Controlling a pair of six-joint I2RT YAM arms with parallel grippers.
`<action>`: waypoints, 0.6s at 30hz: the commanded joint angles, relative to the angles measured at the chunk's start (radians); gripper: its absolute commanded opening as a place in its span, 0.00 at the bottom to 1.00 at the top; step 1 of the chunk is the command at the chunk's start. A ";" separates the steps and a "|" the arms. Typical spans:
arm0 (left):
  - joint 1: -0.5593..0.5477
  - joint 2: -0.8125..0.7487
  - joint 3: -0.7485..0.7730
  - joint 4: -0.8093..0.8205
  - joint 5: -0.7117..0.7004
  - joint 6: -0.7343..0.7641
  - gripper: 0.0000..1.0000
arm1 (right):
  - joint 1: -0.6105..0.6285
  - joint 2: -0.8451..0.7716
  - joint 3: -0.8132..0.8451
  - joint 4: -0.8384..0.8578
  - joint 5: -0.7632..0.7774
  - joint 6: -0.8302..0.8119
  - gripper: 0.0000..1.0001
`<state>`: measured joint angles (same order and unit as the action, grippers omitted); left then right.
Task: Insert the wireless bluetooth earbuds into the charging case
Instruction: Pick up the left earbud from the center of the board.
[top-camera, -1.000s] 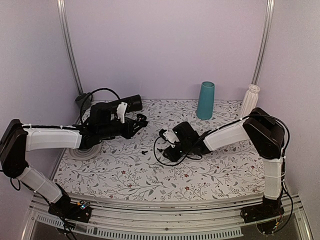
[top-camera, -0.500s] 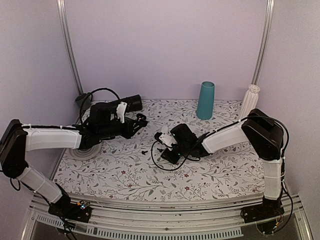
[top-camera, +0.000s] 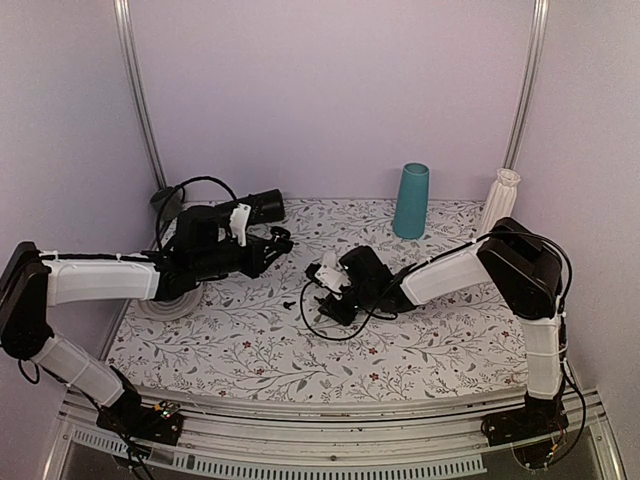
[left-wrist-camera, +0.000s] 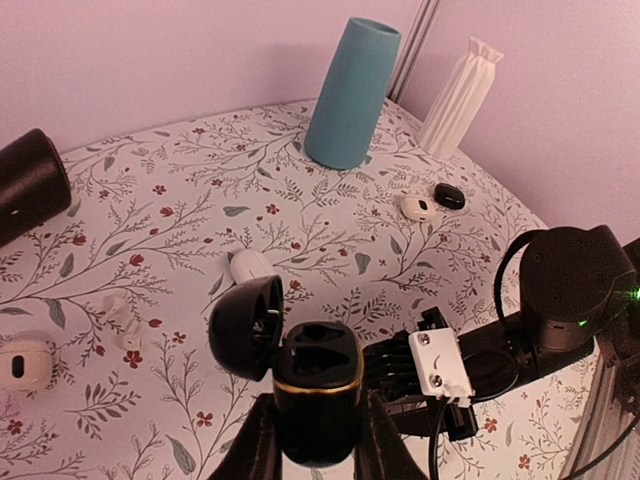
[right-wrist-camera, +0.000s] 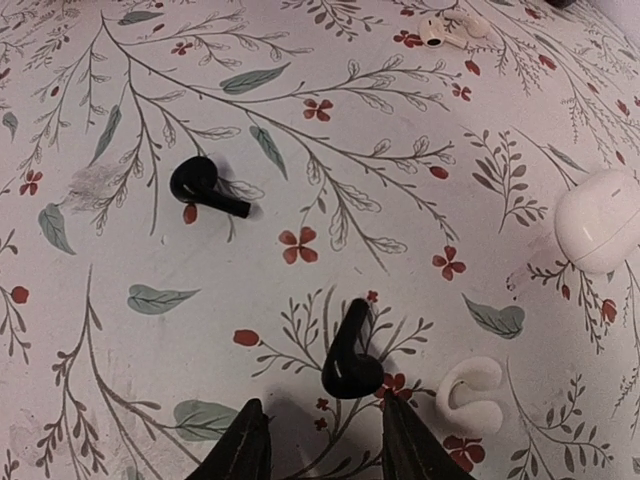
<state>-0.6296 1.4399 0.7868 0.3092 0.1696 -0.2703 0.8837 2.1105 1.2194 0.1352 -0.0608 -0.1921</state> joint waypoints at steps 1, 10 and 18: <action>0.011 -0.030 -0.010 0.031 -0.011 0.000 0.00 | -0.014 0.054 0.044 -0.016 0.000 -0.040 0.38; 0.011 -0.017 0.009 0.025 -0.010 0.011 0.00 | -0.015 0.077 0.065 -0.028 0.013 -0.056 0.33; 0.012 -0.004 0.019 0.021 -0.004 0.010 0.00 | -0.015 0.090 0.066 -0.027 0.026 -0.049 0.29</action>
<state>-0.6296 1.4319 0.7853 0.3111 0.1677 -0.2699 0.8742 2.1548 1.2785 0.1371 -0.0616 -0.2333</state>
